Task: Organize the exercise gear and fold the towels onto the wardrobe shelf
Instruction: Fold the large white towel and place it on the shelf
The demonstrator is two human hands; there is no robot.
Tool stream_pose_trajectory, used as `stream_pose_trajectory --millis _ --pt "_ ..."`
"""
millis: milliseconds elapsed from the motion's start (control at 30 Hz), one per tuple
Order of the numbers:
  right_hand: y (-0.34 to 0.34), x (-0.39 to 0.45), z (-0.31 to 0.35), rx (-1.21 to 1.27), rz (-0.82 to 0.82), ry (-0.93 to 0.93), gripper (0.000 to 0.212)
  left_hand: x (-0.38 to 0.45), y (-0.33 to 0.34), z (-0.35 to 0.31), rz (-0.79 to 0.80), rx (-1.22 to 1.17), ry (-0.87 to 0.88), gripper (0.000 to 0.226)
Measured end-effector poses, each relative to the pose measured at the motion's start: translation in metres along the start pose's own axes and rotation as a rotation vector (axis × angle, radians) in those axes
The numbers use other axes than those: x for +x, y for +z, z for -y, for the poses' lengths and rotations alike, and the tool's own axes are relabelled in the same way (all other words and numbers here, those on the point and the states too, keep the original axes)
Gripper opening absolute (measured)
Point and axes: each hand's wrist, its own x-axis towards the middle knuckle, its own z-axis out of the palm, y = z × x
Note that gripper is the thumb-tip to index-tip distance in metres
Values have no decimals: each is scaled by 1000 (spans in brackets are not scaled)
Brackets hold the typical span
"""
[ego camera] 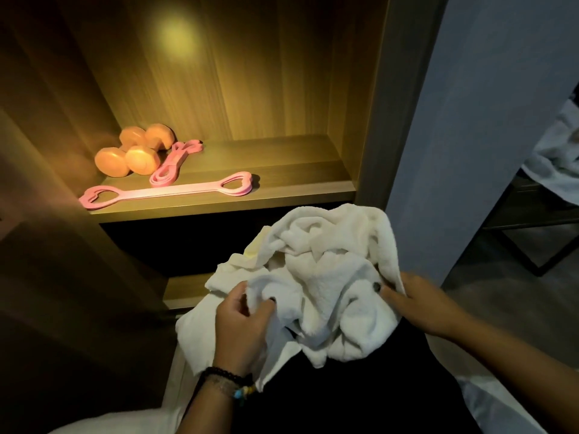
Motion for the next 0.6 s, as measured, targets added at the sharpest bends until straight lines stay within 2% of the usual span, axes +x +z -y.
stream_pose_trajectory --millis 100,200,267,300,367,433,500,600 --pt "-11 -3 10 -22 -148 69 35 -5 3 3 -14 288 150 4" --pt "-30 -4 38 126 -326 109 32 -2 0 -5 -80 274 127 20" --pt "-37 -7 60 258 -428 26 17 4 -4 -12 -121 228 118 23" --pt "-39 -11 72 321 -433 -17 16 5 -5 -17 -146 194 119 22" --pt "-39 -16 92 425 -356 -54 43 5 -4 -29 -171 122 124 21" --pt "-39 -23 110 445 -283 -120 57 2 -5 -42 -190 47 99 20" --pt "-41 -29 129 480 -239 -231 58 2 -7 -57 -229 -56 16 16" --pt "-53 -38 159 664 -51 -336 51 2 -12 -76 -289 -282 -127 15"
